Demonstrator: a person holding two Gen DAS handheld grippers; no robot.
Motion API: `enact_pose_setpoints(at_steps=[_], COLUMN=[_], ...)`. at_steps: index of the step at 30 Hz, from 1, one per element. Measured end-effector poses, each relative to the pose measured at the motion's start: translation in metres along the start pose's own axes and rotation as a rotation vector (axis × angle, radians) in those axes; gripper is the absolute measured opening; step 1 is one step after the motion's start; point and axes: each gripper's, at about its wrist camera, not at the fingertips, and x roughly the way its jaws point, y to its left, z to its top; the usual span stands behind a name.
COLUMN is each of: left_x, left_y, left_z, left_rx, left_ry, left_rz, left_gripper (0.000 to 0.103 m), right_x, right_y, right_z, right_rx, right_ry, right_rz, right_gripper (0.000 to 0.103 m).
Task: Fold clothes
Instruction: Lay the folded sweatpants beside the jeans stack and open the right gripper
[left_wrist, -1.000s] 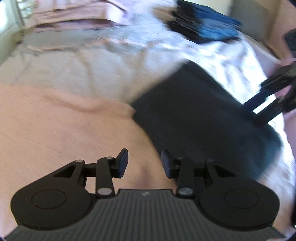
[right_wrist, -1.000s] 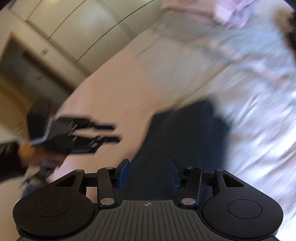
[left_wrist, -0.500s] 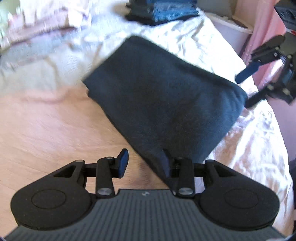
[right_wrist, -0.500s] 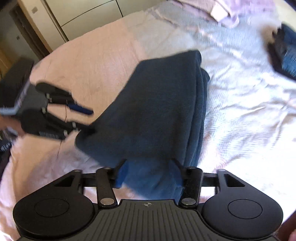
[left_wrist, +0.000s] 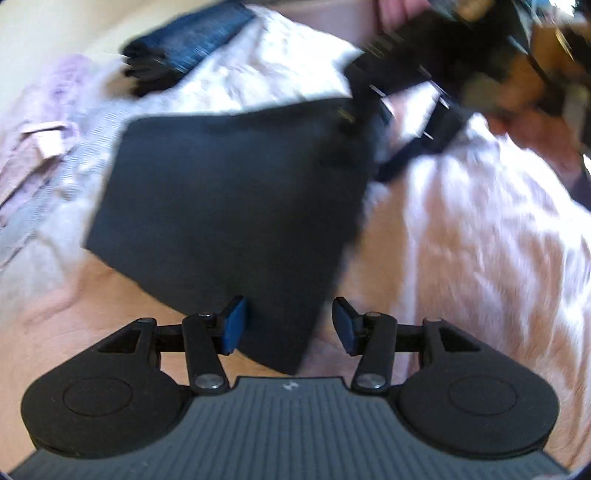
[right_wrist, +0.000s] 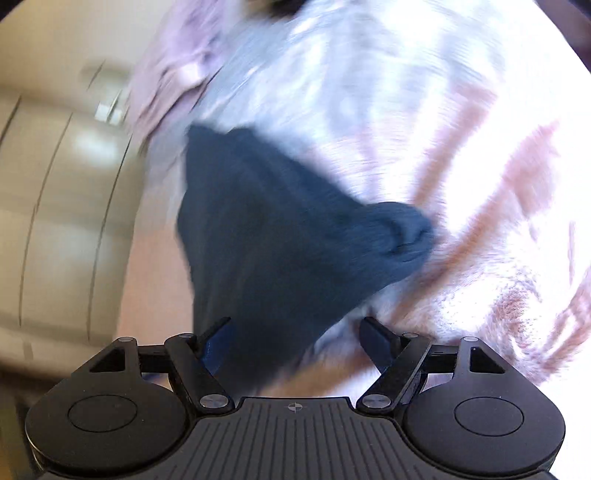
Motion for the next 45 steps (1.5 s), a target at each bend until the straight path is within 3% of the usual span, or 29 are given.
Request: enact_pose_setpoints(at_steps=[2,4,6,9,12,16,19,22,27,31,33,36,37,41,45], left_x=[0.008,0.008,-0.002,-0.018,-0.035,-0.029,-0.009,0.012,0.062,0.101,0.112,0.099,0.091,0.058,0.087], left_y=[-0.007,-0.008,-0.006,-0.001,-0.001,0.01,0.029,0.063,0.121,0.128,0.123,0.128,0.131,0.142,0.163], left_z=[0.001,0.004,0.022,0.05,0.081,0.106,0.112,0.112,0.112,0.104,0.099,0.106,0.109,0.141,0.174], left_rx=[0.019,0.005,-0.037,-0.1,-0.163,-0.236,-0.273,-0.338,-0.382,-0.358,-0.339,-0.327,-0.327,-0.276,-0.251], left_ry=[0.012,0.014,-0.021,-0.073,-0.143,-0.2,-0.161,-0.1,0.01,0.115,0.144,0.153,0.151,0.022,0.0], left_rz=[-0.019,-0.025,-0.055,-0.1,-0.145,-0.127,-0.044,0.057,0.09,0.062,0.048,0.042,0.041,0.059,0.018], left_gripper=[0.056,0.056,0.055,0.048,0.047,0.047,0.047,0.047,0.038,0.04,0.041,0.041,0.041,0.04,0.04], right_x=[0.009,0.009,0.004,-0.014,-0.038,-0.035,-0.009,-0.015,-0.04,-0.03,-0.011,-0.005,-0.011,-0.028,0.003], right_y=[-0.004,0.001,0.01,0.035,0.058,0.054,0.029,0.025,0.039,0.058,0.058,0.057,0.064,0.095,0.096], right_z=[0.002,0.013,0.035,0.073,0.14,0.217,0.236,0.223,0.174,0.136,0.124,0.131,0.136,0.158,0.187], right_rx=[0.035,0.036,-0.001,-0.093,-0.226,-0.346,-0.368,-0.39,-0.436,-0.588,-0.669,-0.657,-0.677,-0.783,-0.792], right_ry=[-0.013,0.001,0.029,0.034,-0.01,0.042,0.09,0.042,-0.058,0.008,0.094,0.139,0.104,-0.035,-0.036], right_rz=[0.027,0.023,0.008,-0.003,-0.044,-0.127,-0.23,-0.23,-0.251,-0.261,-0.315,-0.337,-0.335,-0.352,-0.408], right_gripper=[0.077,0.033,0.026,0.024,0.024,0.028,0.04,0.044,0.045,0.045,0.045,0.045,0.045,0.045,0.045])
